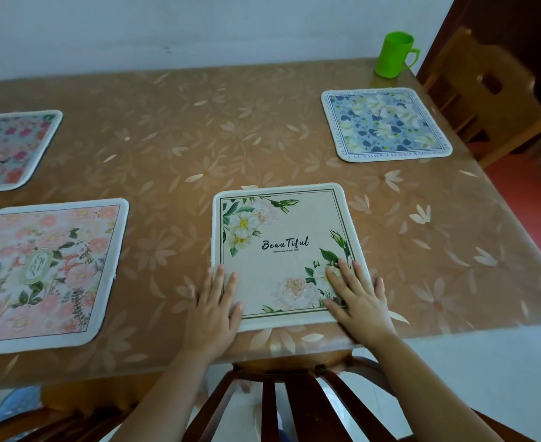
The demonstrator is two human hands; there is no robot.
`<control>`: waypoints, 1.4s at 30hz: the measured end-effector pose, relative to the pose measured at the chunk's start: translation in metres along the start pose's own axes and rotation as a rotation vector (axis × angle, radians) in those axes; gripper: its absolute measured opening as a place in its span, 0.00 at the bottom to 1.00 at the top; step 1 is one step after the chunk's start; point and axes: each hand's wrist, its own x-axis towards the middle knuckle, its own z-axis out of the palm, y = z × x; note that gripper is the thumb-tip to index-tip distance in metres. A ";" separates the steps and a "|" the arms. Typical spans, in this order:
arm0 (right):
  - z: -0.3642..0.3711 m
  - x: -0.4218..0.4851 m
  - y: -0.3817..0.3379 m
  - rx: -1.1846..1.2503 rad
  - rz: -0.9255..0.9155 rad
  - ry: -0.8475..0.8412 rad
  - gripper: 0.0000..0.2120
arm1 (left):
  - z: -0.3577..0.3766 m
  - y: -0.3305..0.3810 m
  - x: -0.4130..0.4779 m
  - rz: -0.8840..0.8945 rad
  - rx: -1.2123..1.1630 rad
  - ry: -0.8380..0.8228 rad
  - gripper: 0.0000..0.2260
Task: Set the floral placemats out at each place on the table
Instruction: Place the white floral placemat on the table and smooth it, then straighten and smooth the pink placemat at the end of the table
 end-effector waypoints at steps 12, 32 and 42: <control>-0.026 -0.023 -0.043 0.066 -0.180 -0.126 0.20 | -0.012 0.092 -0.036 -0.077 -0.001 -0.267 0.25; -0.095 -0.107 -0.092 0.073 -0.441 0.315 0.15 | -0.099 0.124 -0.144 -0.231 -0.054 0.404 0.15; -0.078 -0.143 -0.211 0.059 -0.517 0.335 0.14 | -0.129 0.025 -0.221 -0.350 -0.103 0.482 0.15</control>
